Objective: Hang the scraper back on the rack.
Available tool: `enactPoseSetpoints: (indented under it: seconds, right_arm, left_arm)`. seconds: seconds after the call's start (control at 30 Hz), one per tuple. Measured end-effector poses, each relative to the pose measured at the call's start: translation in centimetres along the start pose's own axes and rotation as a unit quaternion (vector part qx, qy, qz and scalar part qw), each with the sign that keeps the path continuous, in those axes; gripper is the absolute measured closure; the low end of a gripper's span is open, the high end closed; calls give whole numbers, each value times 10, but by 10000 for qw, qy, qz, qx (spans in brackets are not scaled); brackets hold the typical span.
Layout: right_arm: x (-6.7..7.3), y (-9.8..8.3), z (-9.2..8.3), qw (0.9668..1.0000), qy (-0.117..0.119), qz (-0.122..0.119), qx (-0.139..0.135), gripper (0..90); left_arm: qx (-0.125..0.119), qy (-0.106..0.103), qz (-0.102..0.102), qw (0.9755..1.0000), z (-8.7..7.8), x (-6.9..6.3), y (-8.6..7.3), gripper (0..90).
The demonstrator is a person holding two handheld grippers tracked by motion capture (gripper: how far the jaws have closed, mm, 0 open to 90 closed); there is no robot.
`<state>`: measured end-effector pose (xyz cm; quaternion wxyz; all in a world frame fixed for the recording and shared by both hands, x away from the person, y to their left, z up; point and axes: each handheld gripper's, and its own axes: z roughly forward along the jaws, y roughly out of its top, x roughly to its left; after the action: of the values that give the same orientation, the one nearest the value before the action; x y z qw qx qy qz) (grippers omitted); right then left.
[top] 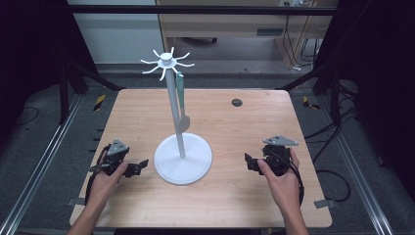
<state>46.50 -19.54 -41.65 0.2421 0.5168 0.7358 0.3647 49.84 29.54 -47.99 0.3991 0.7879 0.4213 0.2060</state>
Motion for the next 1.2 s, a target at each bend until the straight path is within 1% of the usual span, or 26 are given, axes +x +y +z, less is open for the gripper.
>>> enactPoseSetpoints:
  seconds: [0.1,0.13,0.23,0.43,0.67,0.7,0.87,0.97,1.0,1.1,1.2]
  right_arm:
    - [-1,-6,5,10000,-24,31,70,66]
    - [-2,-8,7,10000,-29,-11,80,67]
    - [-2,-13,12,9998,-44,35,165,70]
    - [-2,-20,23,9995,-5,45,311,73]
    - [-3,-25,35,9993,24,51,374,80]
    - [-3,-26,36,9993,-3,47,374,82]
    - [-5,-29,43,9993,41,-2,362,92]
    - [-5,-32,47,9996,5,17,281,95]
    - [-5,-34,48,9995,-35,35,304,96]
    - [-8,-36,50,9997,-97,-69,232,118]
    - [-12,-39,50,9999,-66,17,141,120]
  left_arm:
    - [0,-1,-5,10000,0,0,0,31]
    - [0,-2,-4,10000,0,0,0,31]
    - [7,3,5,10000,0,0,0,31]
    - [7,0,13,10000,0,0,0,31]
    - [12,2,18,10000,0,0,0,31]
    - [13,1,18,10000,0,0,0,31]
    - [14,2,20,10000,0,0,0,31]
    - [17,0,22,10000,0,0,0,31]
    - [19,-2,20,10000,0,0,0,31]
    - [-2,3,6,10000,0,0,0,31]
    - [6,3,13,10000,0,0,0,31]
